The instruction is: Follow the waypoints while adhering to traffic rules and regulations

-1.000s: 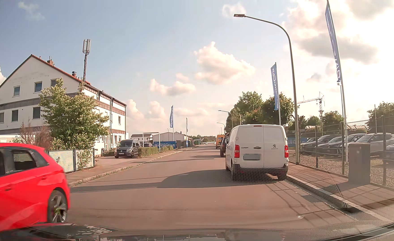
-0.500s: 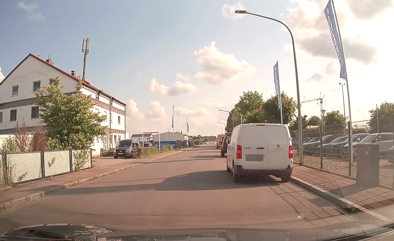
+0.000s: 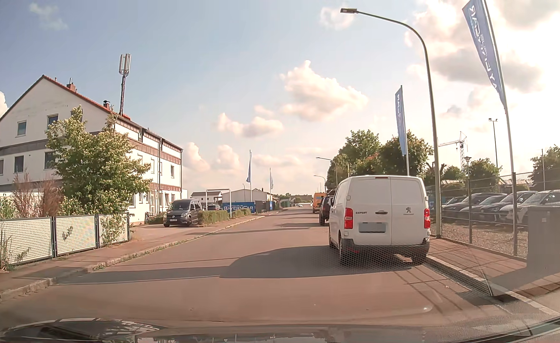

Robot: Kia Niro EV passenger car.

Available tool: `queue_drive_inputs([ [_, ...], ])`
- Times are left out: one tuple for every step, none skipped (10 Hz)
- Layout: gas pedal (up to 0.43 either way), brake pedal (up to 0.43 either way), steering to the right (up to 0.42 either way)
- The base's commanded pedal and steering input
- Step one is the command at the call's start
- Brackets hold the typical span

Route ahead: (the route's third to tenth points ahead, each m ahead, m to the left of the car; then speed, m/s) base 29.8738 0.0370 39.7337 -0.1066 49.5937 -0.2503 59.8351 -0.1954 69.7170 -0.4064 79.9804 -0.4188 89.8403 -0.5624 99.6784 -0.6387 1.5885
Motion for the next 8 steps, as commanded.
queue_drive_inputs([
  [0.220,0.018,-0.185],
  [0.220,0.012,-0.215],
  [0.228,0.012,-0.230],
  [0.248,0.018,-0.242],
  [0.268,0.012,-0.251],
  [0.287,0.012,-0.257],
  [0.287,0.018,-0.258],
  [0.287,0.018,-0.257],
])
